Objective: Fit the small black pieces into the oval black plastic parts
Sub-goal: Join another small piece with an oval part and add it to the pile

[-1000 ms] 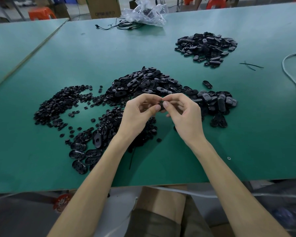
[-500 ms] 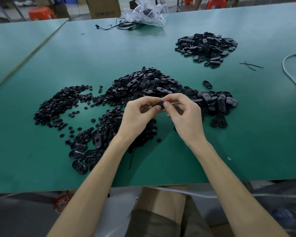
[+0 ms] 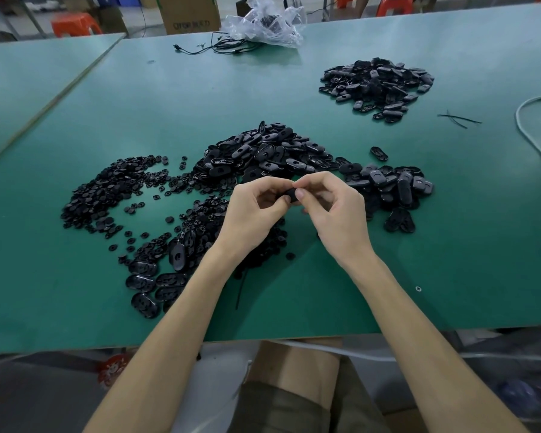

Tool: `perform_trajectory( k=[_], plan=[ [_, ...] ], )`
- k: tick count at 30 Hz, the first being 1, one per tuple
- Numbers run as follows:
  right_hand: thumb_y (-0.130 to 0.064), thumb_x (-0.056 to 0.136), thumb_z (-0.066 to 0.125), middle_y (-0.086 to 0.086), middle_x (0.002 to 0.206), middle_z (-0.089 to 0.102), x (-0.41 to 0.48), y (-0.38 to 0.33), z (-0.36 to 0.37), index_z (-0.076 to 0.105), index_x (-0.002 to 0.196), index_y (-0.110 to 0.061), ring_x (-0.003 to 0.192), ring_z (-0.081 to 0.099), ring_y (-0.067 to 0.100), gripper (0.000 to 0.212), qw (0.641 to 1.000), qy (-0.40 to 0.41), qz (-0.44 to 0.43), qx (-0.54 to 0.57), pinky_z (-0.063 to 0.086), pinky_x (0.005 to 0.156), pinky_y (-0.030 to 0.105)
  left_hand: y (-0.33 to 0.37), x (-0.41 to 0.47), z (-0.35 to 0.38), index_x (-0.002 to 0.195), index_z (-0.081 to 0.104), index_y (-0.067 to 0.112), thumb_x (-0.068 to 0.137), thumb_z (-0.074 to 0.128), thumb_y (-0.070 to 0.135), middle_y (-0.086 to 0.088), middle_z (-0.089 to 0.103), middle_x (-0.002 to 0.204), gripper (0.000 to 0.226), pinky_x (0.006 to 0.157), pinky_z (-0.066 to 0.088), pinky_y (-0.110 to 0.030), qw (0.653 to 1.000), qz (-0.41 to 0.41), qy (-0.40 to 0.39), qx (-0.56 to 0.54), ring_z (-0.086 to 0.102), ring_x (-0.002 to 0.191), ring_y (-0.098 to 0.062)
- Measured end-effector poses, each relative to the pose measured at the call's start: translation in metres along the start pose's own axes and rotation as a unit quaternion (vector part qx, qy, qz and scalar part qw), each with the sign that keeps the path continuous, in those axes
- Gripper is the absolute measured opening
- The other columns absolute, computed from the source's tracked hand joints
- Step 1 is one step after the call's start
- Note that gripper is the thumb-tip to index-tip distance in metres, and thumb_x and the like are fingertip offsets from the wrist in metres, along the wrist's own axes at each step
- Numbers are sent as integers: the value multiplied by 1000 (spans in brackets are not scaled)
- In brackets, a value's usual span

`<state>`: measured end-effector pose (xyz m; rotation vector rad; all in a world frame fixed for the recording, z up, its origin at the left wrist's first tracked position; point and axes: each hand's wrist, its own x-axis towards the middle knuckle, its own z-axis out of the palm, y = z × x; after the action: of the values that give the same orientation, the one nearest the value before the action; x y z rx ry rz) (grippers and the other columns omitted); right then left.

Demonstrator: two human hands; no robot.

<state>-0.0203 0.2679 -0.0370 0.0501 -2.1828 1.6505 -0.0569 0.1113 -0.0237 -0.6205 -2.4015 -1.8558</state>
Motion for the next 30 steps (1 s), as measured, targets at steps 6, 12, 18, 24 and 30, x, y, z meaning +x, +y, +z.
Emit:
perform_trajectory(
  k=[6,12,18,24,30],
  plan=[
    [-7,97,70,-6,96,77,-1,-1,0,72,98,-27,90,76,16,20,1000,-5,4,2,62,88,46,2,0,2,107,76,5,92,64,-11,-1,78,94,25,80,56,-19,1000,-6,8,17,74,83,-6],
    [-4,96,70,-5,97,77,-2,-5,1,75,102,-18,89,75,17,15,1000,-6,9,-3,61,89,43,5,-2,5,113,74,-1,90,58,-14,-7,78,102,31,82,58,-20,1000,-15,14,11,75,88,-8],
    [-3,96,71,-2,98,77,-2,-6,0,75,103,-14,89,76,18,14,1000,-9,9,-3,61,89,43,8,-3,6,110,75,0,90,58,-15,-4,77,97,30,76,54,-15,999,-25,18,15,74,81,-2],
    [-2,98,66,-5,101,75,-2,-4,0,72,107,-19,93,74,17,20,1000,11,-11,4,61,88,44,10,-4,0,113,76,2,92,72,-5,-4,78,100,22,85,59,-25,999,-27,24,-24,74,88,-9],
    [-5,97,67,-7,102,75,-3,-4,0,76,100,-25,92,74,12,22,999,4,-25,-28,60,87,43,12,-4,-1,113,74,-2,93,71,-5,-12,78,103,20,88,60,-30,999,-33,31,-25,73,88,-10]
  ],
)
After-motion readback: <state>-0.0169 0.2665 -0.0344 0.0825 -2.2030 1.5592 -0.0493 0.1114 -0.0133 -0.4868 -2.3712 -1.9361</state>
